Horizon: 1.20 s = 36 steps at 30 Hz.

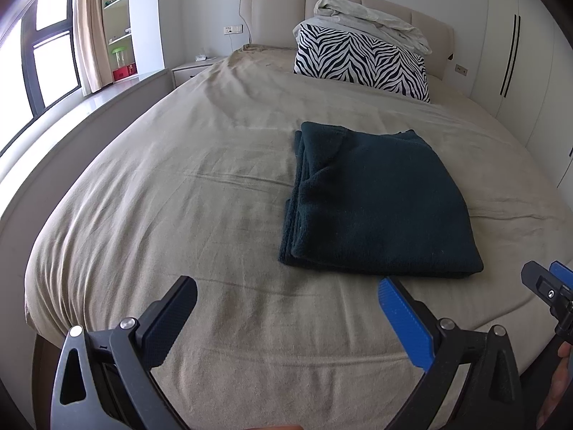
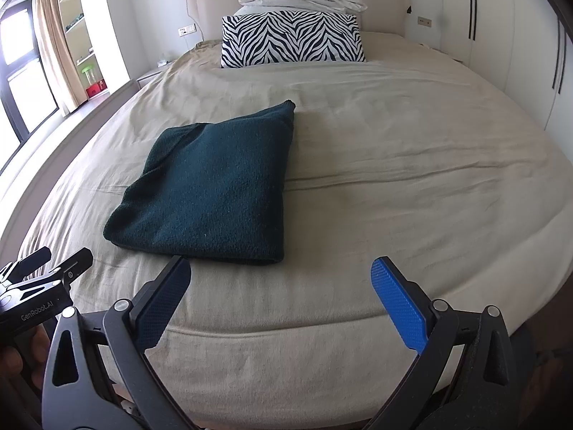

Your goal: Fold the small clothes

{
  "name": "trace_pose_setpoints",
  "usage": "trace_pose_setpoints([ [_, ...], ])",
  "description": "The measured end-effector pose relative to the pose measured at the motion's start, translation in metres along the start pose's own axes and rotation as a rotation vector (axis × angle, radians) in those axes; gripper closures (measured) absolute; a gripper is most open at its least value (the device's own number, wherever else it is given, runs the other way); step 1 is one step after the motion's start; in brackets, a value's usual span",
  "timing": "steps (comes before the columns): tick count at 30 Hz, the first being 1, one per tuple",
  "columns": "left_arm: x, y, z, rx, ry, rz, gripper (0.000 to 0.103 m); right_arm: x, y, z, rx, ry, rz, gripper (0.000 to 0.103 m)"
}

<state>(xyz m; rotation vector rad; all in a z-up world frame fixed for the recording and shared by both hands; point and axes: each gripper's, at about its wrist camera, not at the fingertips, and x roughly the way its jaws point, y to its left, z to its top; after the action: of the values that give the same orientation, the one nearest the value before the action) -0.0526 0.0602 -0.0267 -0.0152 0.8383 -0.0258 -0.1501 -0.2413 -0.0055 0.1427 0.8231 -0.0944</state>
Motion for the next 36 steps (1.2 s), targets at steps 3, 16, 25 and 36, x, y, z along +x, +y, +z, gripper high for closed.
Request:
trace_pose_setpoints([
  [3,0.0013,-0.0002,-0.0005,0.003,0.003,0.0,0.0,0.0,0.0003,-0.0008,0.0,0.0,-0.001,0.0],
  [16,0.0031,-0.0002,-0.0025,0.004,0.01,-0.002,0.0,0.0011,-0.0002,-0.0031,0.003,0.006,-0.002,0.0],
  [25,0.004,0.0002,-0.0044,0.007,0.014,0.0,0.0,0.0027,-0.0017,-0.0053,0.006,0.011,-0.002,0.0],
  [36,0.0042,0.0002,-0.0045,0.008,0.015,-0.001,0.0,0.0038,-0.0028,-0.006,0.007,0.013,-0.002,0.0],
])
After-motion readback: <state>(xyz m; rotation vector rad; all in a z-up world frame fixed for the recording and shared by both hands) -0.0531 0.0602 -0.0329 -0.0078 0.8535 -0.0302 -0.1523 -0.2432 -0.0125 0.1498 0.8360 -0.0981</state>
